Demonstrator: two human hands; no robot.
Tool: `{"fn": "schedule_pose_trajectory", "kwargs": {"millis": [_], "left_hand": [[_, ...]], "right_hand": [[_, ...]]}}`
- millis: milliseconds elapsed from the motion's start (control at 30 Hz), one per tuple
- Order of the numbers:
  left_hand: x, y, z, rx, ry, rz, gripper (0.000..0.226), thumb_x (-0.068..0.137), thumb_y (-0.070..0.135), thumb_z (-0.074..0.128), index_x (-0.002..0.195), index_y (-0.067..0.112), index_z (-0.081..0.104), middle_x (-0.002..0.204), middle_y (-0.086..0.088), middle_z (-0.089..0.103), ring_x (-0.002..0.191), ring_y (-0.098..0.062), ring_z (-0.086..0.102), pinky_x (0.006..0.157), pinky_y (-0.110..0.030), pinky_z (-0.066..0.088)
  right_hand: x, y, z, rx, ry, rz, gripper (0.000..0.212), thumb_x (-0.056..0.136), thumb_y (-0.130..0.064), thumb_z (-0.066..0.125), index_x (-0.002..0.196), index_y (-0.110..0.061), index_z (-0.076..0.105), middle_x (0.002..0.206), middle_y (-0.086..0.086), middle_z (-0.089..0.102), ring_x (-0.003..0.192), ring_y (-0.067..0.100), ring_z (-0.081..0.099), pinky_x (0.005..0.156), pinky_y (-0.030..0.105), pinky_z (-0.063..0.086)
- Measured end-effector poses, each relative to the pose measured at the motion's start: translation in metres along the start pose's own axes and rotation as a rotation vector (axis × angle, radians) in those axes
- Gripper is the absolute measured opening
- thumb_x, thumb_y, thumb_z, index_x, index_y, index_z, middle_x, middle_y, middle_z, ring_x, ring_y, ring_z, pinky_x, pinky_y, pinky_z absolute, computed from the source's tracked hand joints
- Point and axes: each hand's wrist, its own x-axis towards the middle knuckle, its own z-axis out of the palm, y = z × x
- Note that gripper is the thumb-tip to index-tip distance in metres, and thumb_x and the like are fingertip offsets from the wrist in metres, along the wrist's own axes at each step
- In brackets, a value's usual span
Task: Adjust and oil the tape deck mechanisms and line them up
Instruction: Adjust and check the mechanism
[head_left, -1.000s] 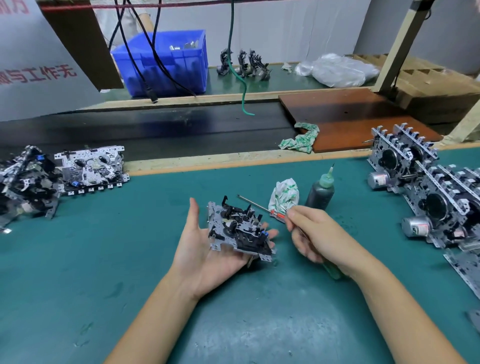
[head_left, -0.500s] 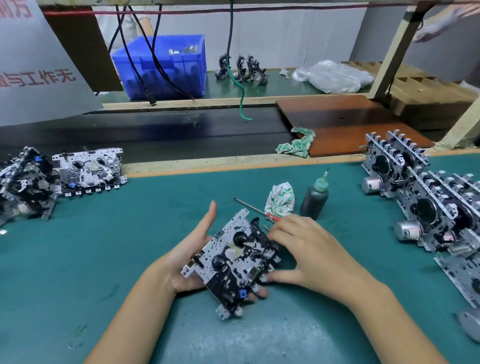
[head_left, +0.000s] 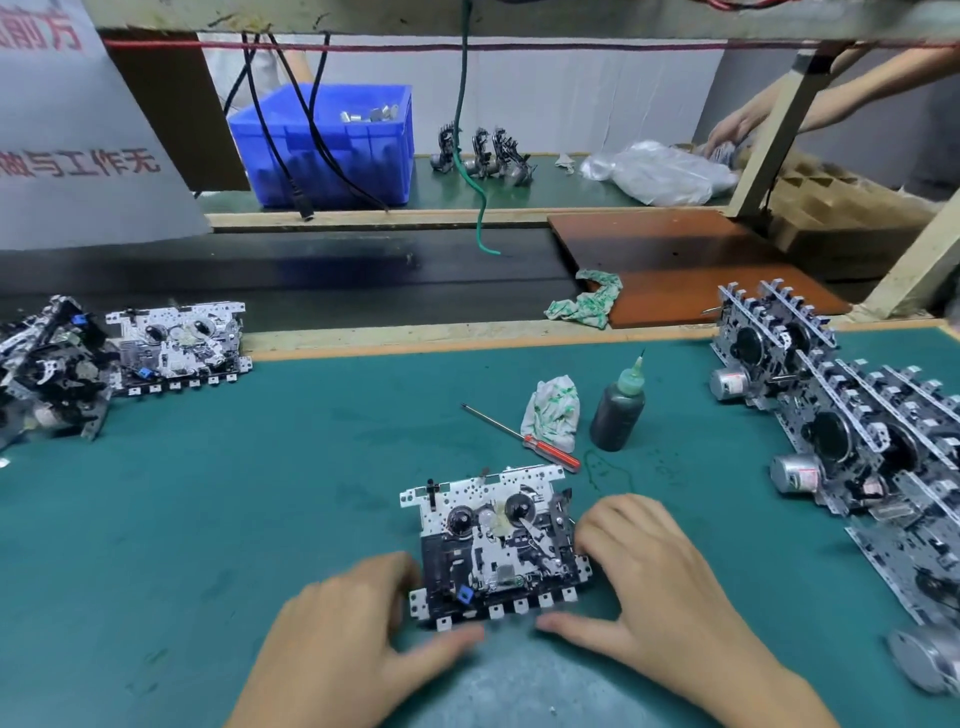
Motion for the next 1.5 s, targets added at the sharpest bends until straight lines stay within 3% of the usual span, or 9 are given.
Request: {"fn": "schedule_pose_trajectory", "kwargs": {"millis": [100,200,300,433,667,833,1067,1400,1500], "left_hand": [[-0.008,0.008,0.013,0.113,0.144,0.022,0.070,0.034,0.097,0.010,0.078,0.049,0.035,0.069,0.022,0.049,0.085,0.003,0.059,0.068,-0.012,0.040],[-0.002,0.011,0.016,-0.023,0.300,0.125,0.052,0.047,0.088,0.040,0.057,0.041,0.020,0.040,0.010,0.033,0.041,-0.005,0.054,0.041,-0.021,0.040],[0.003,0.011,0.020,0.006,0.444,0.181,0.049,0.050,0.077,0.046,0.050,0.032,0.027,0.031,0.002,0.032,0.027,-0.012,0.044,0.030,-0.023,0.034],[0.010,0.005,0.024,0.056,0.466,0.174,0.059,0.052,0.075,0.046,0.040,0.018,0.046,0.030,0.000,0.040,0.026,-0.014,0.044,0.031,-0.024,0.033],[0.015,-0.015,0.023,0.085,0.431,0.426,0.056,0.065,0.071,0.051,0.047,0.019,0.040,0.036,0.010,0.038,0.032,-0.008,0.039,0.031,-0.016,0.032],[0.020,-0.012,0.028,0.143,0.559,0.462,0.070,0.090,0.066,0.030,0.046,0.014,0.049,0.036,0.004,0.037,0.029,-0.017,0.039,0.030,-0.016,0.027],[0.016,-0.001,0.025,0.067,0.503,0.352,0.063,0.054,0.079,0.053,0.044,0.017,0.044,0.034,0.007,0.037,0.029,-0.013,0.039,0.031,-0.015,0.030],[0.020,-0.013,0.020,0.078,0.434,0.434,0.062,0.062,0.081,0.049,0.047,0.021,0.046,0.036,0.012,0.040,0.035,-0.007,0.041,0.033,-0.017,0.034],[0.020,-0.013,0.023,0.091,0.518,0.442,0.071,0.084,0.073,0.033,0.044,0.016,0.046,0.034,0.009,0.037,0.030,-0.011,0.037,0.028,-0.017,0.030]], "right_hand": [[-0.002,-0.001,0.001,-0.016,0.024,-0.031,0.050,0.076,-0.064,0.055,0.068,-0.015,0.060,0.074,-0.007,0.057,0.073,0.018,0.056,0.082,0.028,0.038],[-0.002,-0.004,0.002,-0.009,0.051,-0.010,0.046,0.076,-0.060,0.057,0.066,-0.014,0.061,0.073,-0.007,0.059,0.072,0.017,0.056,0.080,0.027,0.039],[-0.002,-0.005,0.005,0.020,0.064,0.011,0.046,0.074,-0.059,0.059,0.066,-0.014,0.060,0.073,-0.007,0.058,0.073,0.016,0.054,0.080,0.024,0.038],[-0.004,-0.005,0.008,0.083,0.079,-0.003,0.049,0.068,-0.062,0.065,0.065,-0.013,0.058,0.072,-0.007,0.055,0.076,0.014,0.050,0.081,0.022,0.037],[-0.003,-0.001,0.012,0.070,0.090,0.036,0.044,0.071,-0.057,0.062,0.064,-0.014,0.058,0.071,-0.008,0.055,0.074,0.016,0.051,0.082,0.025,0.037],[-0.003,0.003,0.009,0.131,0.085,0.011,0.049,0.065,-0.063,0.066,0.064,-0.015,0.056,0.072,-0.008,0.052,0.078,0.013,0.046,0.089,0.025,0.035],[-0.001,-0.001,0.014,0.054,0.172,0.012,0.046,0.068,-0.059,0.062,0.059,-0.013,0.059,0.068,-0.007,0.056,0.078,0.011,0.046,0.086,0.028,0.037],[-0.001,0.000,0.015,0.059,0.178,0.009,0.046,0.068,-0.059,0.062,0.057,-0.014,0.059,0.066,-0.010,0.057,0.077,0.010,0.047,0.082,0.026,0.038],[-0.002,0.001,0.015,0.091,0.155,-0.009,0.046,0.067,-0.060,0.064,0.059,-0.015,0.058,0.067,-0.009,0.055,0.077,0.011,0.047,0.083,0.025,0.038]]}}
